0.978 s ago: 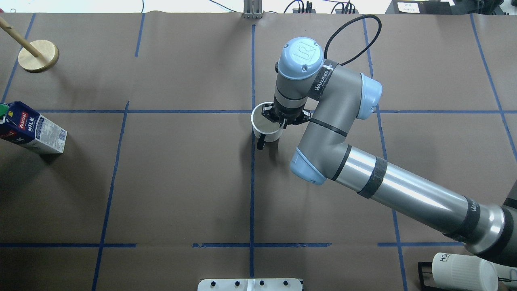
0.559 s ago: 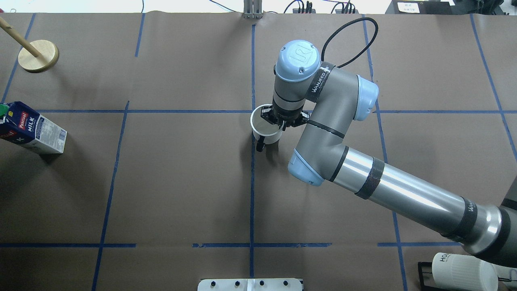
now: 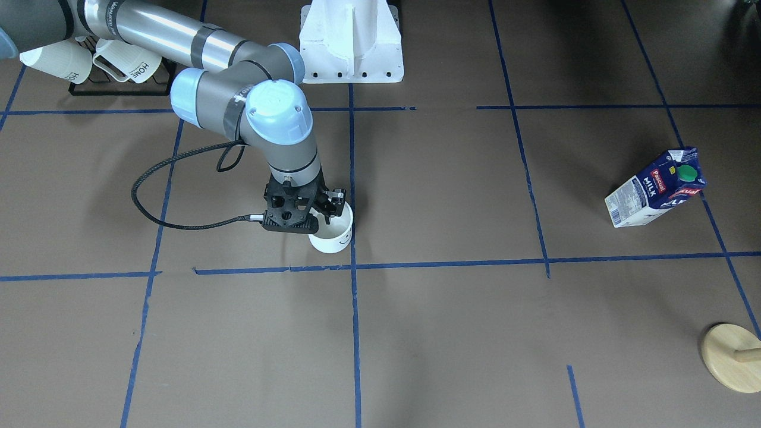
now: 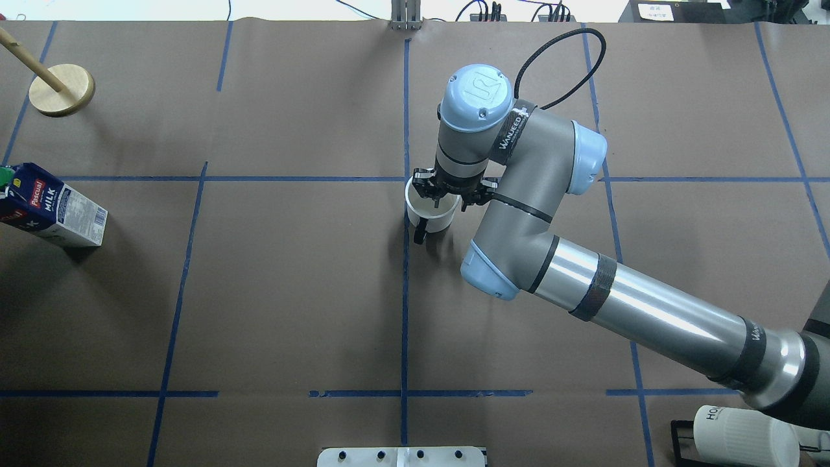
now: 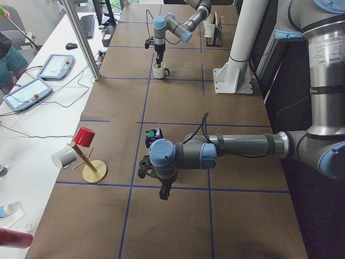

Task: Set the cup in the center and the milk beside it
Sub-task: 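Lower the mug and open the right gripper, then withdraw the right arm away from the mug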

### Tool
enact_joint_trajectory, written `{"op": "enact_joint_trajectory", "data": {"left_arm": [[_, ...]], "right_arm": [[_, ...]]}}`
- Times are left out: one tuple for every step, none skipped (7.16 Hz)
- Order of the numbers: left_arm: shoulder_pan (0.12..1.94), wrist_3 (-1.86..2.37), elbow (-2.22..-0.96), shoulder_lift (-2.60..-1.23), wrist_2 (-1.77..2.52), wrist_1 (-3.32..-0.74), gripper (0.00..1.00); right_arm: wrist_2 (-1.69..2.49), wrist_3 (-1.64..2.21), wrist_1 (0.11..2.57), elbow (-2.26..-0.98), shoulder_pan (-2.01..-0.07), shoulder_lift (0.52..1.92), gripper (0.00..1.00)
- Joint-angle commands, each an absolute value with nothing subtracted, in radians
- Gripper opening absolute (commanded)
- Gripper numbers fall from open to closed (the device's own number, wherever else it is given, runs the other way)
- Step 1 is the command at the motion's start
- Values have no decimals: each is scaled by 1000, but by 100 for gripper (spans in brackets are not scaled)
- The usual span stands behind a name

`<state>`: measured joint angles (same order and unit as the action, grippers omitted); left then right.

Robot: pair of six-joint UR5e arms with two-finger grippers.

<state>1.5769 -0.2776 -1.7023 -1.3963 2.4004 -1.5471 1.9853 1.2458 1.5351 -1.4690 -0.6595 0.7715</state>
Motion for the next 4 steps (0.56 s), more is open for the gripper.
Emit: {"op": "enact_joint_trajectory", "data": {"left_arm": [[1577, -279, -1706, -1400, 2399, -1549, 100], [1577, -278, -1715, -1405, 2398, -1548, 100], [1577, -270, -1718, -1426, 2398, -1555, 100], [1577, -270, -1715, -1448, 2401, -1612, 100]], "right_arm": [[2064, 1209, 1642, -1581, -762, 787, 98], [2121, 1102, 1684, -1629, -828, 829, 98], [2153, 986, 1699, -1675, -883, 892, 98], [2176, 857, 1700, -1712, -956, 972, 98]]}}
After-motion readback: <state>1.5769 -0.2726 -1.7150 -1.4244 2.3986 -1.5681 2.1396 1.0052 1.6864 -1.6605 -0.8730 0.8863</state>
